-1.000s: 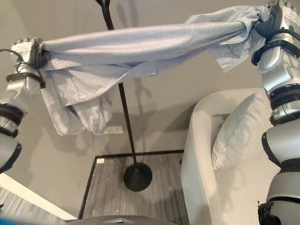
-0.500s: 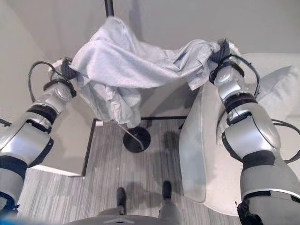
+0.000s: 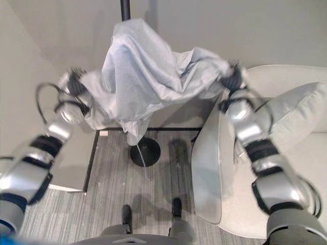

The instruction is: Hang the clothes on the sofa on the clothes rack.

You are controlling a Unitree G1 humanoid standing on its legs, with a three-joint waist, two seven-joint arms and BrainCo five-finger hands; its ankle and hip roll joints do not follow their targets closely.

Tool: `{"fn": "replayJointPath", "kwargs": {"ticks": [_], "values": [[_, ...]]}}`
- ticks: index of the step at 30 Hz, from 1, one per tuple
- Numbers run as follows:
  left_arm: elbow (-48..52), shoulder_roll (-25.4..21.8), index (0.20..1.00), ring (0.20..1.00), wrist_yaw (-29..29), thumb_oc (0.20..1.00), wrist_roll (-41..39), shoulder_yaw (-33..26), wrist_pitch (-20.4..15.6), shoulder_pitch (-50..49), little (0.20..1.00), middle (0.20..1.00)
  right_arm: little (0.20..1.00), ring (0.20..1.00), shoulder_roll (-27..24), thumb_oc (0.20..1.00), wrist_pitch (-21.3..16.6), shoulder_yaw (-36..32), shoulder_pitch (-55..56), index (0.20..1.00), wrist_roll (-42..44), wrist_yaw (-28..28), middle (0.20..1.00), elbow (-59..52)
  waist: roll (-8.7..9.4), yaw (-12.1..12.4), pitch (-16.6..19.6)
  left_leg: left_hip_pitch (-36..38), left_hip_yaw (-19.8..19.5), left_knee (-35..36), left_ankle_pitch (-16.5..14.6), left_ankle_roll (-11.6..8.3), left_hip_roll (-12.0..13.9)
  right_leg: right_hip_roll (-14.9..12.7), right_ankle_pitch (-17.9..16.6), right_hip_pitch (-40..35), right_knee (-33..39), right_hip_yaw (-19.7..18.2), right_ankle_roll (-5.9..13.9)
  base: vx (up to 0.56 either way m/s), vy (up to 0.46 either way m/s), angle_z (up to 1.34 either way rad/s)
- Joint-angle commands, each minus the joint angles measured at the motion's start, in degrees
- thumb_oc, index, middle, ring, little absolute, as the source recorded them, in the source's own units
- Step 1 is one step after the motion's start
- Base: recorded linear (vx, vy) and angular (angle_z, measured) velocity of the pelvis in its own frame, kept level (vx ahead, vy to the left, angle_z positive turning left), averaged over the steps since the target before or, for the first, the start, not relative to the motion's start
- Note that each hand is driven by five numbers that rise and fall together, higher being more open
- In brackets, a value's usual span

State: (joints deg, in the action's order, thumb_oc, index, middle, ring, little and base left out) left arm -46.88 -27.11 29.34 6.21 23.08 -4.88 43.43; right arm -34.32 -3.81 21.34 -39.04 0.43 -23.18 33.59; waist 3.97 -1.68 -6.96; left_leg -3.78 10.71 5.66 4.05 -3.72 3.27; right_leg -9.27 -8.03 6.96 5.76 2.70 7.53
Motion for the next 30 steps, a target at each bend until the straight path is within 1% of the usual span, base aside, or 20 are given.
{"fn": "replayJointPath", "kwargs": {"ticks": [1, 2, 4, 6, 7, 8, 11, 14, 18, 19, 21, 24, 26, 28, 30], "values": [[-0.7, 2.6, 0.322, 0.322, 1.3, 0.322, -2.3, 1.9, -4.3, 2.9, 0.322, 0.322, 0.2, 0.2, 0.5, 0.2, -3.1, 1.9, -3.2, 0.2, 0.1, -1.4, 0.2, 1.4, -1.09, 0.2, 2.1, -2.6, -1.1, -0.7, -2.8, 0.28, 1.1, -4.2, 4.1, -3.0, -1.1, 0.9, 3.41, 0.03, 0.014, -0.05], [1.5, 4.5, 1.0, 1.0, 1.2, 1.0, -2.7, 1.5, -4.5, 0.2, 1.0, 1.0, 0.2, 0.2, 2.8, 0.2, -3.4, 1.5, -1.3, 0.2, 0.7, -1.2, 0.2, 1.0, -1.03, 0.2, 2.3, -2.3, -1.0, -0.7, -3.0, 0.41, 1.0, -4.3, 4.1, -3.2, -1.1, 0.7, 3.35, 0.02, 0.007, -0.06], [4.2, 7.4, 1.0, 1.0, 0.9, 1.0, -2.5, 1.7, -4.7, -4.6, 1.0, 1.0, 0.2, 0.2, 6.2, 0.2, -3.6, 1.4, 2.3, 0.2, 1.3, -0.2, 0.2, 0.5, -0.94, 0.2, 2.6, -1.5, -0.9, -0.7, -3.4, 0.66, 0.8, -4.4, 4.2, -3.7, -1.1, 0.6, 3.26, 0.01, 0.004, -0.02], [4.8, 8.2, 1.0, 1.0, 0.5, 1.0, -2.4, 1.9, -5.0, -6.7, 1.0, 1.0, 0.2, 0.2, 7.2, 0.2, -3.6, 1.5, 3.5, 0.2, 1.4, 0.0, 0.2, 0.6, -0.9, 0.3, 2.8, -1.2, -0.9, -0.7, -3.5, 0.78, 0.8, -4.6, 4.2, -4.0, -1.0, 0.5, 3.21, 0.02, 0.001, -0.01], [5.3, 10.0, 1.0, 1.0, 0.3, 1.0, -3.3, 1.8, -5.2, -10.3, 1.0, 1.0, 0.401, 0.401, 9.3, 0.401, -3.6, 1.8, 5.8, 0.401, 1.3, 0.2, 0.401, 1.1, -0.89, 0.4, 3.1, -0.5, -0.8, -0.7, -3.8, 0.95, 0.6, -4.8, 4.2, -4.7, -0.9, 0.6, 3.15, 0.05, 0.0, -0.01], [5.1, 11.2, 1.0, 1.0, 0.2, 1.0, -4.0, 1.8, -5.3, -12.1, 1.0, 1.0, 1.0, 1.0, 10.6, 1.0, -3.5, 1.5, 6.8, 1.0, 1.9, -0.1, 1.0, 1.5, -0.92, 0.5, 3.3, -0.2, -0.8, -0.7, -3.9, 1.01, 0.4, -4.8, 4.3, -4.9, -0.9, 0.7, 3.13, 0.06, -0.002, 0.0], [5.3, 12.4, 1.0, 1.0, 0.2, 1.0, -5.4, 1.6, -5.3, -16.3, 1.0, 1.0, 1.0, 1.0, 12.1, 1.0, -3.5, 0.9, 8.9, 1.0, 3.9, 0.2, 1.0, 2.0, -0.87, 0.7, 3.8, 0.4, -0.8, -0.7, -4.1, 1.07, 0.3, -4.9, 4.2, -5.6, -0.8, 0.8, 3.09, 0.03, -0.006, 0.01], [4.0, 13.2, 1.0, 1.0, -0.1, 1.0, -6.7, 0.0, -5.1, -22.5, 1.0, 1.0, 1.0, 1.0, 12.2, 1.0, -3.8, -0.7, 12.0, 1.0, 5.3, 0.6, 1.0, 1.6, -0.72, 1.2, 4.5, 1.1, -1.0, -0.7, -4.3, 1.2, 0.2, -5.0, 4.2, -6.5, -0.8, 1.2, 3.09, 0.04, -0.02, 0.09], [3.4, 13.1, 1.0, 1.0, -0.8, 1.0, -7.4, -1.5, -5.3, -26.8, 1.0, 1.0, 1.0, 1.0, 11.8, 1.0, -3.7, -1.8, 14.9, 1.0, 5.1, 1.0, 1.0, 1.0, -0.66, 1.6, 4.9, 1.6, -1.2, -0.7, -4.4, 1.29, 0.1, -5.1, 4.2, -7.1, -0.8, 1.6, 3.19, 0.0, -0.003, 0.01], [3.1, 13.0, 1.0, 1.0, -1.4, 1.0, -8.5, -3.3, -5.5, -30.2, 1.0, 1.0, 1.0, 1.0, 11.5, 1.0, -3.5, -2.7, 17.5, 1.0, 3.7, 1.0, 1.0, -0.1, -0.69, 2.0, 5.1, 1.9, -1.0, -0.7, -4.5, 1.32, 0.1, -5.1, 3.9, -7.2, -0.8, 2.1, 3.36, 0.0, 0.0, 0.0], [2.4, 12.9, 1.0, 1.0, -2.4, 1.0, -9.1, -4.3, -5.8, -33.1, 1.0, 1.0, 1.0, 1.0, 11.5, 1.0, -3.5, -4.0, 19.8, 1.0, 3.1, 1.0, 1.0, -1.0, -0.67, 2.2, 5.4, 2.2, -0.7, -0.7, -4.6, 1.4, 0.1, -5.2, 3.6, -7.4, -0.8, 2.5, 3.47, 0.0, 0.0, 0.0], [1.4, 12.6, 1.0, 1.0, -3.3, 1.0, -10.3, -5.8, -6.2, -35.6, 1.0, 1.0, 1.0, 1.0, 11.2, 1.0, -3.4, -5.0, 21.8, 1.0, 2.3, 0.9, 1.0, -2.0, -0.62, 2.4, 5.5, 2.6, -0.2, -0.7, -4.7, 1.39, 0.2, -5.4, 3.3, -7.7, -0.8, 3.0, 3.66, 0.0, -0.003, -0.01], [-0.4, 12.7, 1.0, 1.0, -5.1, 1.0, -12.7, -8.1, -6.4, -38.7, 1.0, 1.0, 1.0, 1.0, 11.2, 1.0, -3.1, -7.0, 25.4, 1.0, 0.6, 0.8, 1.0, -4.3, -0.63, 2.4, 5.9, 3.3, 0.4, -0.7, -5.0, 1.39, 0.2, -5.7, 3.0, -8.2, -1.0, 3.7, 3.93, 0.0, -0.015, -0.12], [-1.4, 12.6, 1.0, 1.0, -5.4, 1.0, -12.0, -8.7, -6.4, -39.7, 1.0, 1.0, 1.0, 1.0, 11.2, 1.0, -3.1, -8.2, 27.2, 1.0, 0.5, 0.8, 1.0, -5.5, -0.63, 2.3, 6.1, 3.6, 0.6, -0.7, -5.0, 1.36, 0.3, -5.9, 2.9, -8.4, -1.0, 3.9, 4.01, 0.0, -0.01, -0.14], [-5.2, 13.0, 1.0, 1.0, -5.9, 1.0, -12.1, -10.2, -6.1, -40.2, 1.0, 1.0, 1.0, 1.0, 11.7, 1.0, -3.4, -10.7, 30.6, 1.0, 1.2, 0.6, 1.0, -8.4, -0.48, 2.0, 6.3, 4.1, 0.8, -0.7, -5.0, 1.31, 0.3, -6.0, 3.0, -8.8, -1.2, 4.1, 4.1, -0.01, -0.007, -0.04]]}}
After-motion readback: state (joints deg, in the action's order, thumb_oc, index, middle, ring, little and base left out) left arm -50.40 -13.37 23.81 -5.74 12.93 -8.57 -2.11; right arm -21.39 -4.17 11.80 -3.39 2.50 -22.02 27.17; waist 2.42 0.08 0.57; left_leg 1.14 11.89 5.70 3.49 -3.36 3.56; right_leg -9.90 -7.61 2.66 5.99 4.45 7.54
